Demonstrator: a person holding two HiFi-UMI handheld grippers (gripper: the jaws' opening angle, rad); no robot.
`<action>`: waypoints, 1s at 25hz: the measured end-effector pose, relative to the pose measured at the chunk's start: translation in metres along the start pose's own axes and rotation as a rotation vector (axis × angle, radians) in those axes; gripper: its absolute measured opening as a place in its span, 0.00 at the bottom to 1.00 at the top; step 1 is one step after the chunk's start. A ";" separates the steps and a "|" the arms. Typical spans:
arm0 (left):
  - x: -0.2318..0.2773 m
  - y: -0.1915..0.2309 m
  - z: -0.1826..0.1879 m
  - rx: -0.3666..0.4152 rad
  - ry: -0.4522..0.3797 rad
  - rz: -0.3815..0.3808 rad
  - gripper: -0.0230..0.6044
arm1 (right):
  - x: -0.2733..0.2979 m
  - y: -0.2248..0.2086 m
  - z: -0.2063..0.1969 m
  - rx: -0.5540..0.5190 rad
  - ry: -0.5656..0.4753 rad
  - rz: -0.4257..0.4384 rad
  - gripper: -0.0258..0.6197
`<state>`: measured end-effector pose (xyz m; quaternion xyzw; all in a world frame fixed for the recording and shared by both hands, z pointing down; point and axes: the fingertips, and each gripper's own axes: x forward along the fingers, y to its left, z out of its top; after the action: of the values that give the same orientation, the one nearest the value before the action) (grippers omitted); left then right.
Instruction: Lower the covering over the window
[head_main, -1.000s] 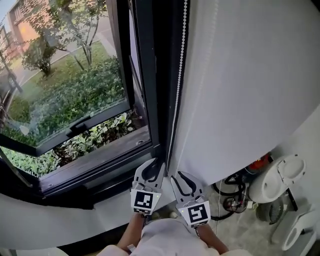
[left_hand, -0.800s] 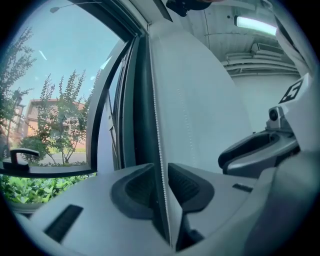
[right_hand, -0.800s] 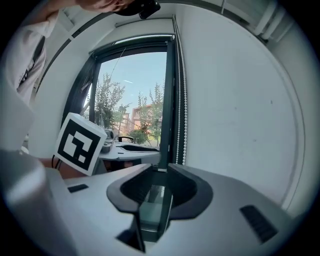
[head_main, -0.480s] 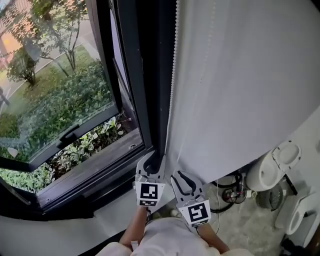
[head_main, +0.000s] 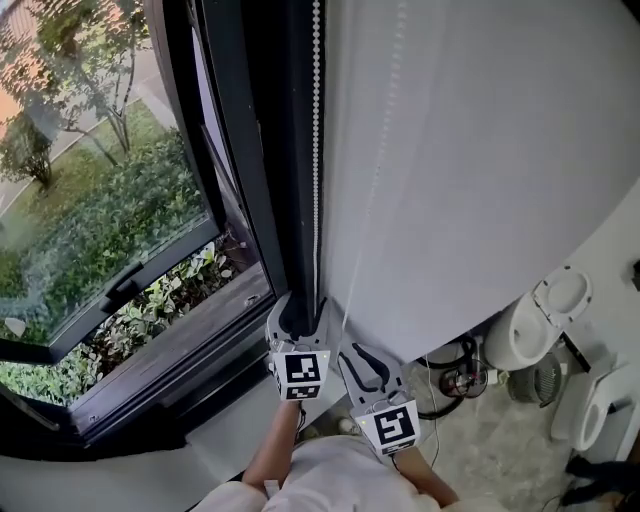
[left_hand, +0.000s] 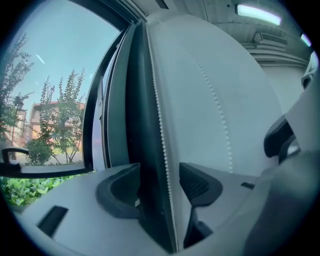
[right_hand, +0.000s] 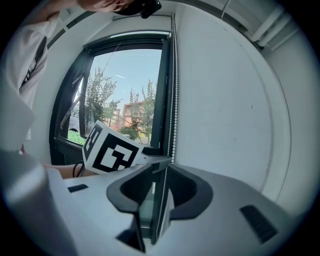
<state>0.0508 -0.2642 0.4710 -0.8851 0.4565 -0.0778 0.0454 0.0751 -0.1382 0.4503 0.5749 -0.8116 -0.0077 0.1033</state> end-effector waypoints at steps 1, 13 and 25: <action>0.002 0.001 -0.001 0.001 0.003 0.010 0.42 | -0.001 0.000 0.000 -0.007 -0.001 -0.003 0.18; 0.012 0.010 -0.014 -0.023 0.036 0.019 0.28 | -0.014 -0.007 -0.002 0.004 0.016 -0.031 0.18; -0.020 -0.003 -0.014 -0.063 -0.009 -0.067 0.06 | -0.014 0.008 0.001 -0.007 -0.004 0.038 0.18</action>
<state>0.0388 -0.2461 0.4835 -0.9014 0.4284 -0.0608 0.0169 0.0721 -0.1229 0.4485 0.5591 -0.8225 -0.0097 0.1039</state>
